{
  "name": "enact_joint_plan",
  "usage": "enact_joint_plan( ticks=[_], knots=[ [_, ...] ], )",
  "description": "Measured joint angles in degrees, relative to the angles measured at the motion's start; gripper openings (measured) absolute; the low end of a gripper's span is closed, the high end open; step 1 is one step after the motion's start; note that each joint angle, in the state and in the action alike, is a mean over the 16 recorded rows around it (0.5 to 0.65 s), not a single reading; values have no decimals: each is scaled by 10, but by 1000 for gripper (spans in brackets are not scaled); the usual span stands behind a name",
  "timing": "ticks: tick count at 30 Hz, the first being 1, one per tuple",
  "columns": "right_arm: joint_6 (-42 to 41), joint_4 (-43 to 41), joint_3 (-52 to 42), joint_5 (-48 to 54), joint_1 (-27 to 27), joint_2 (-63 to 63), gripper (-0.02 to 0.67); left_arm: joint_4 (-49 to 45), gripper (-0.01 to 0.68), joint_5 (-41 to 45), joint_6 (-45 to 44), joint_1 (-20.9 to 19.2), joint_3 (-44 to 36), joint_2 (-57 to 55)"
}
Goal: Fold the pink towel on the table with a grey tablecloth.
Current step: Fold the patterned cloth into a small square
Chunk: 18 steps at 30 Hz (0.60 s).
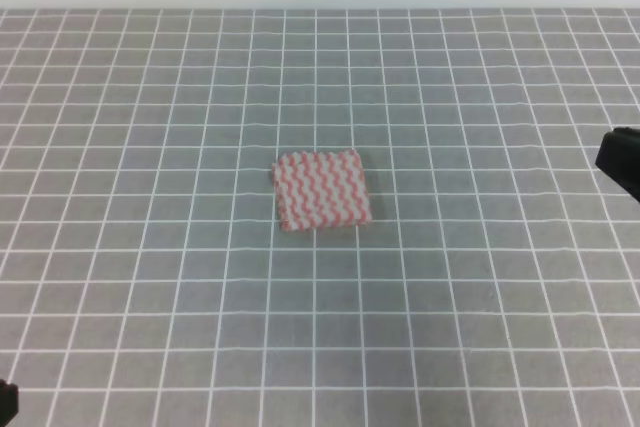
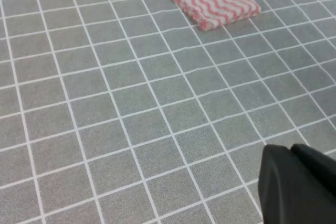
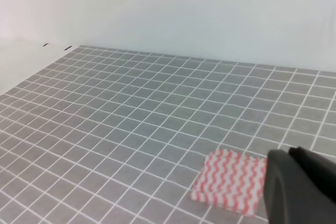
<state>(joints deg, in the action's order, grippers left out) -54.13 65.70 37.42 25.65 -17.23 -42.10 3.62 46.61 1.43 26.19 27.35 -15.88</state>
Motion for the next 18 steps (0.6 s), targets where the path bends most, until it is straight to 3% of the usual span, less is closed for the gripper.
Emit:
enact_joint_plan(
  ticks=[10, 18],
  knots=[
    [-10, -29, -11, -5, 0, 3, -17, -1, -2, -1, 0, 0, 0, -2],
    [-59, -73, -50, -133, 1, 28, -17, -2, -2, 0, 0, 0, 0, -2]
  ],
)
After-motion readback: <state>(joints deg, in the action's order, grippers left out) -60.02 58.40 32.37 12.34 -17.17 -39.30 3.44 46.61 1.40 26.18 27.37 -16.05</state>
